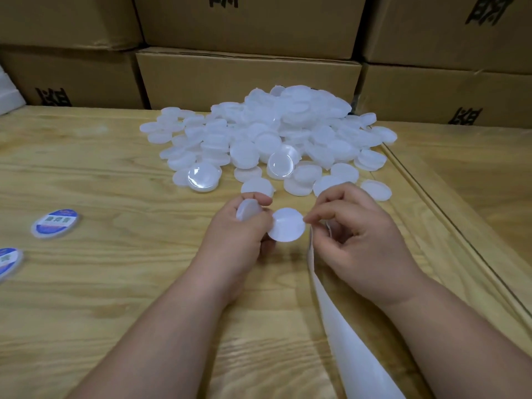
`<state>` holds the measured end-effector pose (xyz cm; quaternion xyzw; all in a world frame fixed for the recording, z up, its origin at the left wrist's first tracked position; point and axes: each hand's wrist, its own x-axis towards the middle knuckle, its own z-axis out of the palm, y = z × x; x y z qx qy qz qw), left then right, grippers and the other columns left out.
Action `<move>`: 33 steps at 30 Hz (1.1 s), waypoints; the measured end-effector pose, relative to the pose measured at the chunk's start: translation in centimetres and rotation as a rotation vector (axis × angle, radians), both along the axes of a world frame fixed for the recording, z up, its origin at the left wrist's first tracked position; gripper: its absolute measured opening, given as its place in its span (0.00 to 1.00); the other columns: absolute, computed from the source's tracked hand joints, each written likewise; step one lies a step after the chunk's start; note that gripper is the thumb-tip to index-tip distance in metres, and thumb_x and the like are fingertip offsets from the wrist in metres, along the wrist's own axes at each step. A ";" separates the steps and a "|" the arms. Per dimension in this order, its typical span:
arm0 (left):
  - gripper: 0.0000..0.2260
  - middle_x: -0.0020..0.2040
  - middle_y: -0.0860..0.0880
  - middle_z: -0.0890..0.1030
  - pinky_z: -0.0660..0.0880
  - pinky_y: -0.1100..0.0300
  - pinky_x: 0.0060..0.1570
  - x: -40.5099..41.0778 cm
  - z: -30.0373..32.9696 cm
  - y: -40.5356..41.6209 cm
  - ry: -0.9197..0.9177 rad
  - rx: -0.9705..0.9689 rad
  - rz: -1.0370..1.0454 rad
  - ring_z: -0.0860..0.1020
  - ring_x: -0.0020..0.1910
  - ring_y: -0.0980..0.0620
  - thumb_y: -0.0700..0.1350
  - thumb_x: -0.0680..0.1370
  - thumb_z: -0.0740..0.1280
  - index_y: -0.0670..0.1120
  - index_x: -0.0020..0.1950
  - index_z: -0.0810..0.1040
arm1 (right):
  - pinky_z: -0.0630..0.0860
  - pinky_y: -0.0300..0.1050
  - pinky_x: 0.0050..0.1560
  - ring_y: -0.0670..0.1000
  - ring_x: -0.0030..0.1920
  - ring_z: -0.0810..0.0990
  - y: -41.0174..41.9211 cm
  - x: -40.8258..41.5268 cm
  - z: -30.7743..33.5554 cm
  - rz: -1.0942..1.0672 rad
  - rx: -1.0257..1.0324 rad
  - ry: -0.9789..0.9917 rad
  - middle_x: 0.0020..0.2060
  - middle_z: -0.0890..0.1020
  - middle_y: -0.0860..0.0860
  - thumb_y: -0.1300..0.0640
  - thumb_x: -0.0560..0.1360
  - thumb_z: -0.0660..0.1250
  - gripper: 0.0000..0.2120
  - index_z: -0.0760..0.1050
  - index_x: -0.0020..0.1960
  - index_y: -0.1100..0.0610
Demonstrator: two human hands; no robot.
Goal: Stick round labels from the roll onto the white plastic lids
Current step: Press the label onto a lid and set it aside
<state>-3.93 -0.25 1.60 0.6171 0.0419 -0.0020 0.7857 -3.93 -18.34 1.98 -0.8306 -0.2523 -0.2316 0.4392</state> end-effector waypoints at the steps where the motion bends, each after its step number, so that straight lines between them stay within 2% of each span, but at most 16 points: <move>1: 0.11 0.38 0.52 0.80 0.75 0.58 0.36 0.0 0.0 0.0 0.002 -0.006 -0.003 0.77 0.39 0.49 0.43 0.68 0.67 0.54 0.48 0.80 | 0.71 0.38 0.35 0.52 0.29 0.73 0.0 -0.1 0.0 0.004 -0.001 0.004 0.48 0.77 0.43 0.65 0.72 0.70 0.10 0.83 0.46 0.51; 5: 0.09 0.40 0.50 0.81 0.76 0.58 0.35 -0.1 -0.1 -0.1 -0.013 0.022 -0.020 0.78 0.38 0.50 0.44 0.67 0.67 0.58 0.41 0.82 | 0.70 0.37 0.34 0.50 0.29 0.71 -0.1 -0.4 0.1 0.001 -0.034 -0.005 0.48 0.77 0.42 0.62 0.71 0.72 0.08 0.82 0.45 0.49; 8: 0.09 0.36 0.51 0.81 0.74 0.58 0.34 -0.2 0.0 -0.2 -0.039 0.041 -0.038 0.78 0.33 0.51 0.45 0.68 0.67 0.54 0.45 0.81 | 0.68 0.34 0.35 0.50 0.29 0.72 0.0 -0.8 0.4 -0.012 -0.008 -0.003 0.46 0.78 0.43 0.62 0.71 0.73 0.09 0.81 0.43 0.47; 11: 0.13 0.35 0.49 0.81 0.68 0.59 0.29 -0.6 0.4 -0.3 -0.062 -0.055 -0.079 0.77 0.28 0.47 0.53 0.70 0.67 0.48 0.49 0.80 | 0.69 0.34 0.35 0.50 0.31 0.74 0.2 -1.6 0.5 -0.043 0.106 0.014 0.40 0.80 0.45 0.62 0.70 0.72 0.11 0.79 0.40 0.45; 13: 0.16 0.37 0.43 0.81 0.62 0.62 0.23 -0.9 0.7 -0.2 -0.075 -0.155 -0.139 0.74 0.24 0.45 0.57 0.72 0.61 0.47 0.49 0.79 | 0.71 0.34 0.34 0.45 0.31 0.75 0.6 -2.2 0.5 -0.059 0.299 0.126 0.34 0.79 0.45 0.60 0.70 0.72 0.07 0.80 0.38 0.48; 16: 0.16 0.38 0.37 0.81 0.58 0.67 0.21 -1.0 0.8 -0.1 -0.079 -0.217 -0.161 0.69 0.20 0.47 0.52 0.72 0.55 0.46 0.51 0.74 | 0.69 0.34 0.28 0.44 0.27 0.70 0.9 -2.7 0.9 -0.036 0.590 0.363 0.29 0.75 0.47 0.58 0.70 0.72 0.05 0.81 0.37 0.49; 18: 0.12 0.39 0.39 0.82 0.58 0.67 0.21 -1.0 0.7 -0.4 -0.078 -0.245 -0.140 0.69 0.21 0.48 0.49 0.76 0.53 0.46 0.52 0.71 | 0.62 0.36 0.21 0.46 0.23 0.63 0.8 -2.6 1.2 0.032 0.757 0.560 0.26 0.69 0.49 0.60 0.72 0.72 0.07 0.80 0.37 0.52; 20: 0.12 0.43 0.43 0.84 0.61 0.64 0.23 -1.1 0.7 -0.8 -0.078 -0.267 -0.136 0.73 0.25 0.46 0.46 0.82 0.52 0.46 0.55 0.74 | 0.55 0.34 0.20 0.45 0.21 0.58 0.6 -2.4 1.6 0.119 0.876 0.760 0.25 0.66 0.49 0.61 0.71 0.73 0.08 0.77 0.36 0.54; 23: 0.15 0.53 0.46 0.85 0.65 0.59 0.28 -1.3 0.7 -1.5 -0.121 -0.173 -0.160 0.81 0.36 0.45 0.47 0.86 0.53 0.55 0.58 0.79 | 0.50 0.34 0.21 0.44 0.21 0.56 0.5 -2.3 1.8 0.201 0.841 0.942 0.24 0.65 0.48 0.54 0.66 0.71 0.09 0.72 0.31 0.51; 25: 0.17 0.54 0.45 0.86 0.64 0.58 0.30 -1.5 1.1 -1.7 -0.140 -0.149 -0.155 0.81 0.35 0.46 0.50 0.87 0.53 0.60 0.54 0.81 | 0.50 0.34 0.21 0.44 0.21 0.56 0.5 -2.3 1.8 0.205 0.787 0.969 0.23 0.65 0.48 0.53 0.66 0.71 0.11 0.73 0.27 0.50; 27: 0.18 0.54 0.40 0.85 0.61 0.58 0.29 -1.5 1.2 -1.7 -0.132 -0.181 -0.150 0.78 0.31 0.46 0.51 0.86 0.52 0.59 0.50 0.82 | 0.51 0.34 0.20 0.44 0.21 0.56 0.6 -2.3 1.7 0.196 0.764 0.975 0.23 0.66 0.47 0.53 0.66 0.71 0.11 0.74 0.26 0.50; 29: 0.18 0.56 0.36 0.84 0.59 0.59 0.26 -1.4 1.1 -1.6 -0.114 -0.232 -0.164 0.75 0.28 0.47 0.51 0.86 0.51 0.55 0.51 0.80 | 0.52 0.34 0.20 0.43 0.20 0.56 0.6 -2.3 1.7 0.201 0.756 0.977 0.23 0.66 0.47 0.53 0.66 0.71 0.12 0.75 0.26 0.50; 31: 0.15 0.56 0.37 0.84 0.58 0.60 0.25 -1.3 0.8 -1.5 -0.116 -0.250 -0.193 0.74 0.28 0.47 0.49 0.84 0.52 0.51 0.54 0.78 | 0.52 0.35 0.20 0.43 0.21 0.57 0.7 -2.3 1.8 0.222 0.739 0.973 0.23 0.66 0.47 0.52 0.67 0.72 0.11 0.76 0.26 0.50; 33: 0.13 0.56 0.40 0.85 0.58 0.60 0.24 -1.3 0.8 -1.6 -0.139 -0.242 -0.223 0.74 0.27 0.46 0.49 0.78 0.55 0.49 0.56 0.76 | 0.52 0.35 0.21 0.43 0.21 0.57 0.8 -2.3 1.8 0.239 0.711 0.963 0.23 0.66 0.47 0.51 0.67 0.72 0.11 0.78 0.27 0.50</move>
